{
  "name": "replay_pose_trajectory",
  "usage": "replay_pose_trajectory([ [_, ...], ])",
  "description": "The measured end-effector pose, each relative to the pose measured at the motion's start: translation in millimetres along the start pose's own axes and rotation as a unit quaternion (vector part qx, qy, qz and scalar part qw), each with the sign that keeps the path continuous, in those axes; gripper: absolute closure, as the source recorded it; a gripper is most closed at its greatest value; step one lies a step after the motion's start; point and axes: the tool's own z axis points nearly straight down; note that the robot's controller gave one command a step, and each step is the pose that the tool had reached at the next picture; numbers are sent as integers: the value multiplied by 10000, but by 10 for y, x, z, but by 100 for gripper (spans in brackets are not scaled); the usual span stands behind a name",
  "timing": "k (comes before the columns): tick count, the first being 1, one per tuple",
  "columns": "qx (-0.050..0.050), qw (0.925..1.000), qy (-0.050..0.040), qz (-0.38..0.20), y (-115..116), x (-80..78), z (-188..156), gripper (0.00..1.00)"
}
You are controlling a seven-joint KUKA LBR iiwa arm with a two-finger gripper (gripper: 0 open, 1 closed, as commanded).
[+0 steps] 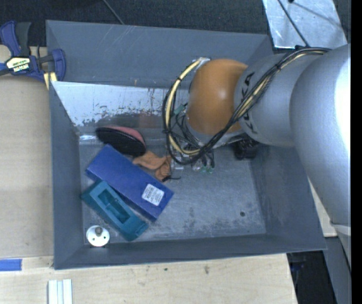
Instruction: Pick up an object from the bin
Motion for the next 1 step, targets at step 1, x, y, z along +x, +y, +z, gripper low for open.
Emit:
replay_pose_trajectory([
  [1, -2, 10000, 11, -6, -4, 128, -1440, 100],
])
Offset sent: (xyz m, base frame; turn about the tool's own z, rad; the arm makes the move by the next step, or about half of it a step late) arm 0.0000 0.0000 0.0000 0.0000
